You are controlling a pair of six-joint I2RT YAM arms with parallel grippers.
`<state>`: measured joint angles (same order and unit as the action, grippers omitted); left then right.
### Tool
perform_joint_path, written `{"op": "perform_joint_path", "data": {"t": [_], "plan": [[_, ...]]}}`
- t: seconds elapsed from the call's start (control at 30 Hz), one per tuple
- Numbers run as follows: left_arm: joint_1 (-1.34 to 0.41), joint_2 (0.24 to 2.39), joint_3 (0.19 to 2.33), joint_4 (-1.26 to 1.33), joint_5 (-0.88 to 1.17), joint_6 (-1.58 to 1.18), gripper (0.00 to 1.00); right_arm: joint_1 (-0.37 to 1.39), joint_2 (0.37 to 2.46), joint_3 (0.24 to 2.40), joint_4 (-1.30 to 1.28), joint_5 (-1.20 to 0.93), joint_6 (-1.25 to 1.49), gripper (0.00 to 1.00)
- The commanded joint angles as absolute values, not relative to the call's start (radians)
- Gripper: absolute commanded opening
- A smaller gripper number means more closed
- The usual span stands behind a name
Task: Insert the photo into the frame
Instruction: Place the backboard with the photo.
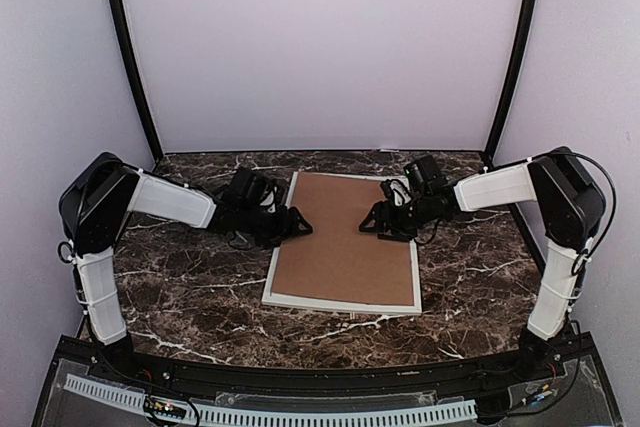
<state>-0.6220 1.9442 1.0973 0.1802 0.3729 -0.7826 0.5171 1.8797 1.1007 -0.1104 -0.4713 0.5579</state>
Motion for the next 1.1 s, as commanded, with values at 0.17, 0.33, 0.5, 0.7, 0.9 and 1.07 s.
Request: {"op": "perform_joint_path", "data": {"t": [0.17, 0.33, 0.5, 0.7, 0.9, 1.07], "plan": [[-0.62, 1.846, 1.155, 0.081, 0.305, -0.686, 0.71, 0.512, 1.902, 1.071, -0.154, -0.427, 0.542, 0.68], [-0.614, 1.828, 1.168, 0.048, 0.279, -0.654, 0.71, 0.509, 1.899, 1.069, -0.163, -0.422, 0.537, 0.68], [-0.607, 1.813, 1.189, 0.007, 0.243, -0.616, 0.71, 0.502, 1.896, 1.069, -0.169, -0.415, 0.533, 0.68], [-0.595, 1.785, 1.194, -0.034, 0.2, -0.575, 0.71, 0.497, 1.893, 1.075, -0.184, -0.412, 0.525, 0.68], [-0.581, 1.777, 1.2, -0.075, 0.143, -0.522, 0.72, 0.494, 1.875, 1.093, -0.205, -0.416, 0.515, 0.68], [-0.578, 1.826, 1.25, -0.168, 0.09, -0.451, 0.72, 0.492, 1.804, 1.129, -0.256, -0.379, 0.506, 0.68]]}}
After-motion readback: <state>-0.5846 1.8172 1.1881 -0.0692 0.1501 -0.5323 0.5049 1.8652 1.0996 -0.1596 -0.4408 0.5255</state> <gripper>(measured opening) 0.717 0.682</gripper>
